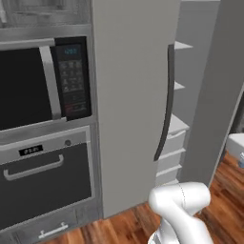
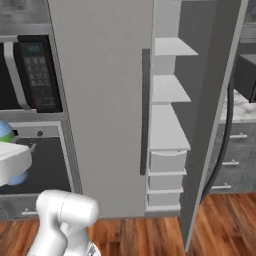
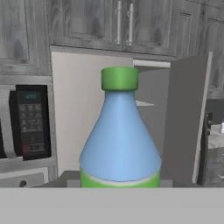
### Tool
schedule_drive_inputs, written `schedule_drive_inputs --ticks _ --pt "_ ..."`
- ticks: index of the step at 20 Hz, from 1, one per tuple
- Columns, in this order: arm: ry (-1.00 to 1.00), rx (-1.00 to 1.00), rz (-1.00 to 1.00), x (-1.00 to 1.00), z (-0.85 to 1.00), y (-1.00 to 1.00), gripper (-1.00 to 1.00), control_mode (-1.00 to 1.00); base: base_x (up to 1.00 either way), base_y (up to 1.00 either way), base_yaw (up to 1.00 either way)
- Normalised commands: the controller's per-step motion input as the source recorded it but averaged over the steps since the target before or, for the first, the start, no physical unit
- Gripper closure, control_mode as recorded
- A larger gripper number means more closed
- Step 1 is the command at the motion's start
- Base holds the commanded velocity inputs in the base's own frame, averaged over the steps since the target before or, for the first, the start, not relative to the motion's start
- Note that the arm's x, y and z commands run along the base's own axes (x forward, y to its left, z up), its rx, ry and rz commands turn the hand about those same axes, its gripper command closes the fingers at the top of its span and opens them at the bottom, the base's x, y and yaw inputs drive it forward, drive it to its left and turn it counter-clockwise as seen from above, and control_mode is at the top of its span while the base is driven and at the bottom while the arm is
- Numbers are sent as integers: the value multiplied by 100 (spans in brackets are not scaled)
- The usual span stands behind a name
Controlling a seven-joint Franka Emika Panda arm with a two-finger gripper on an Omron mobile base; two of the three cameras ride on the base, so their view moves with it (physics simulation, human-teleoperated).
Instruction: Take the bottled waters from the counter and place them in the freezer to freeze. Close the freezer door after placing the bottles.
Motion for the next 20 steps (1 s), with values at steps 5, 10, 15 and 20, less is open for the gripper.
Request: schedule_drive_inputs --ticks 5,10,15,20 --pt "0 0 0 0 0 0 100 100 20 -11 2" --pt "0 0 0 0 0 0 100 100 47 -44 13" --pt "0 0 0 0 0 0 100 100 75 -33 17" --pt "0 0 0 0 0 0 100 100 73 -16 13"
